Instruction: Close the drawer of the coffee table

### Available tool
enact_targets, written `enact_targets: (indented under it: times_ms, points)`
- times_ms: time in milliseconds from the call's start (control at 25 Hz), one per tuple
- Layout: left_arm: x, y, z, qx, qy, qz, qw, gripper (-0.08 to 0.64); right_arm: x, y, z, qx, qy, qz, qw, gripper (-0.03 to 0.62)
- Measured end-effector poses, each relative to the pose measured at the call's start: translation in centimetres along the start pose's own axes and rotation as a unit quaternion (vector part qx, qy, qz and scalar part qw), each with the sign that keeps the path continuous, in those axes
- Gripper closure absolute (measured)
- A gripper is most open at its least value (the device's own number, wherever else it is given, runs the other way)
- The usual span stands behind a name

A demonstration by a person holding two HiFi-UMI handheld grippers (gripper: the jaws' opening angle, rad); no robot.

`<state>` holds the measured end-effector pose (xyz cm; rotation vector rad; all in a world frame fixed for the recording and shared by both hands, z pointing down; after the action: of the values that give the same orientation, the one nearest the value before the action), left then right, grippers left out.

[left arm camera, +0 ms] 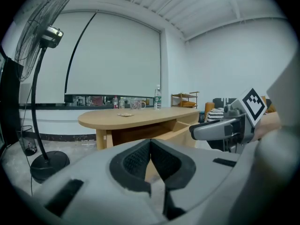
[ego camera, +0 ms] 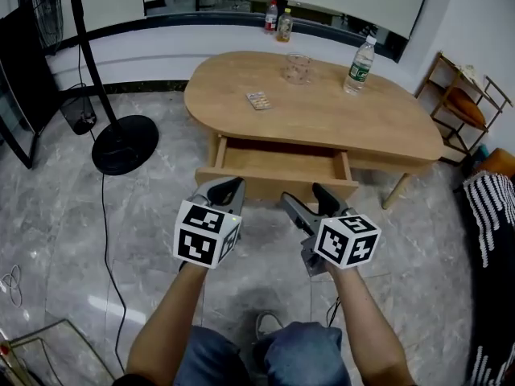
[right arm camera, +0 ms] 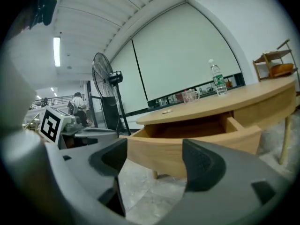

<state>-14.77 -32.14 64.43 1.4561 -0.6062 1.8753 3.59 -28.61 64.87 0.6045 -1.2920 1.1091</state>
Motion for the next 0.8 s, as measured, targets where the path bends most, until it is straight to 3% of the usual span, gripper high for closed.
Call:
enact_targets:
  times_ms: [280, 440, 680, 800]
  points:
    - [0.9, -0.7, 0.9, 0.003, 0.001, 0.012, 0.9999, 0.558, 3.1, -2.0, -0.5, 0.009, -0.02, 0.053, 0.998, 0.229]
    - [0.7, -1.3, 1.8, 0.005, -0.001, 0.02, 0.9998, 0.558, 4.7, -3.4, -0.4, 0.004, -0.042, 0.111, 0.993, 0.217]
    - [0.8, -2.5, 3.3, 0.016, 0.005, 0.03, 0.9994, 0.558, 7.2, -5.8, 0.1, 0.009, -0.075, 0.204, 0.976, 0.195]
    - [1.1, -2.6, 3.5, 0.016, 0.011, 0.028, 0.9994, 0.558, 8.8, -6.3, 0.7, 0.007, -0.088, 0.261, 0.961, 0.163]
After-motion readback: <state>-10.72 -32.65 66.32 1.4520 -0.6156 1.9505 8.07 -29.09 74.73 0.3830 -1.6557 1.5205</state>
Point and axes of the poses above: the fingertips, and each gripper's own axes: z forward along the fingers, y to its left, x out of its underside, the point moved 6 cm from there along -z, backward along the fingers, and after that the axes turned 2 degrees about -z, right-handed, at the moved point
